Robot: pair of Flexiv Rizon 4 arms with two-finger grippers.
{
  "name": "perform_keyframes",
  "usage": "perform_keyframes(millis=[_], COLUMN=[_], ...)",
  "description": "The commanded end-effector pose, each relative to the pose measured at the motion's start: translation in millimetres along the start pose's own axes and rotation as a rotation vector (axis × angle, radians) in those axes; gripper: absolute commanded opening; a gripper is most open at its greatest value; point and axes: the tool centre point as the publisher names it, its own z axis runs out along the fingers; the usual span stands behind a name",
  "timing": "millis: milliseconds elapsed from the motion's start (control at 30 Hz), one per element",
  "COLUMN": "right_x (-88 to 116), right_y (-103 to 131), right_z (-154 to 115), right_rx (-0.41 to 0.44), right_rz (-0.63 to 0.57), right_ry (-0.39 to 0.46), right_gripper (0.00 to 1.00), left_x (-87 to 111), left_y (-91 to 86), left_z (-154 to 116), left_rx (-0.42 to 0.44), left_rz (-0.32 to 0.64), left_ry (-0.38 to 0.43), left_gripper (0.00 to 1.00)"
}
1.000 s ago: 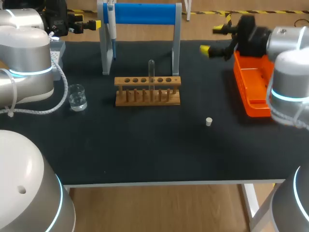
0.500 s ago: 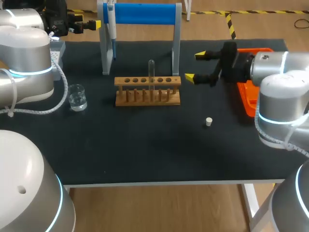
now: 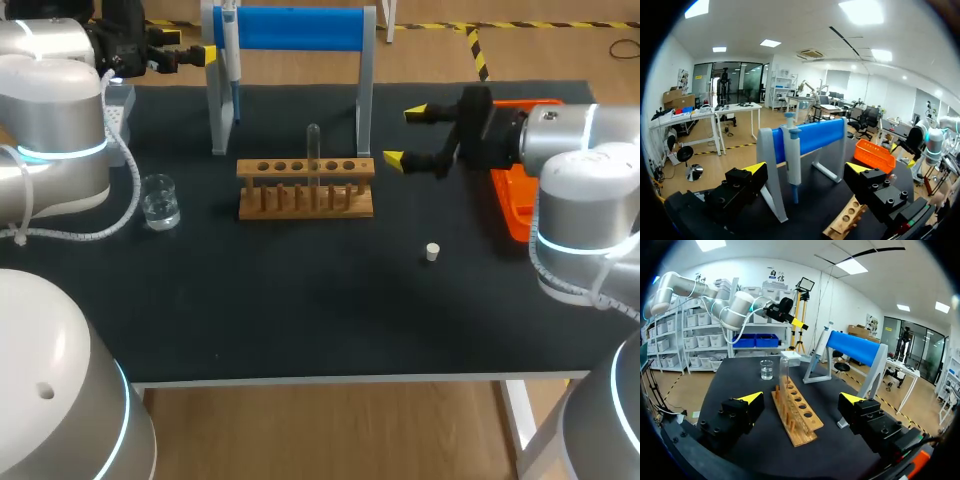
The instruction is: Invert the test tube, pick up the pipette, mount the tip to pipette, aspirate from beaker and dispense into the tube, eject the tip, return the pipette, and cap with the stopper.
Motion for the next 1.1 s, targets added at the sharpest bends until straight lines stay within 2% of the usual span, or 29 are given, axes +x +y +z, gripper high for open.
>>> perform_keyframes(millis=[33, 200, 300, 467, 733, 1100], right_x=[0, 0, 0, 0, 0, 0], right_y=[0, 0, 0, 0, 0, 0], right_z=[0, 0, 0, 0, 0, 0], right_rx=[-0.001, -0.001, -0.001, -0.001, -0.001, -0.001], right_rz=[0.0, 0.0, 0.0, 0.0, 0.0, 0.0], right_ry=[0.001, 0.001, 0.001, 0.001, 0.001, 0.001], right_gripper=[1.0, 1.0, 1.0, 1.0, 1.0, 1.0], left_x=[38.9, 83.7, 107.0, 130.1, 146.5, 146.5], left_y=[32.6, 67.5, 86.0, 105.0, 121.4, 121.4], left_z=[-54, -96, -114, -134, -148, -148], left_rx=[0.085, 0.125, 0.11, 0.087, 0.079, 0.079], left_rz=[0.01, 0.027, 0.062, 0.103, 0.123, 0.123], left_ry=[0.015, 0.067, 0.127, 0.193, 0.225, 0.225], left_gripper=[1.0, 1.0, 1.0, 1.0, 1.0, 1.0])
